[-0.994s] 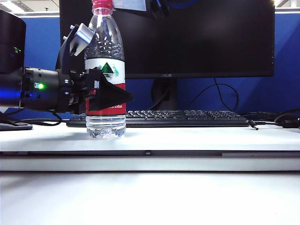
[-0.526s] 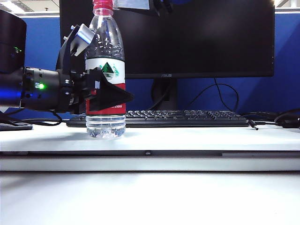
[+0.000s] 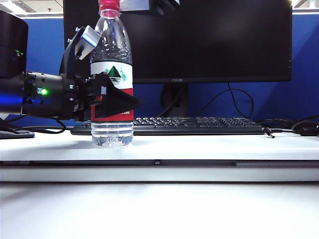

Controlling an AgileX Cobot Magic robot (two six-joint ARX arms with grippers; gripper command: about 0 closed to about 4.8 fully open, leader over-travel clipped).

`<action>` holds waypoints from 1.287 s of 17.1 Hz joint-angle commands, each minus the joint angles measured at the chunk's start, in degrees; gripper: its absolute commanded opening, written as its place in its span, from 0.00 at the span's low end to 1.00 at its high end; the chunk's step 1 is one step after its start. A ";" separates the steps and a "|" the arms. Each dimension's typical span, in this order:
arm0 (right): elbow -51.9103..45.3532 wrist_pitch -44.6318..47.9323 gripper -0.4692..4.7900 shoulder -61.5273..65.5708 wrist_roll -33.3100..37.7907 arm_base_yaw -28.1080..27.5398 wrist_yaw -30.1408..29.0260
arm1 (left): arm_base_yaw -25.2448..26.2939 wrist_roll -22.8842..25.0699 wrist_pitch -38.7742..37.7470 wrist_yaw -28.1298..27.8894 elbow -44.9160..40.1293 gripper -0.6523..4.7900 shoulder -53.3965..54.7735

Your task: Unscrew the cap from the plastic bottle on the table.

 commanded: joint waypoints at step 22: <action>0.15 -1.62 0.36 -0.20 -1.64 -9.33 -32.06 | 0.02 -0.17 -1.38 0.92 0.02 0.72 0.17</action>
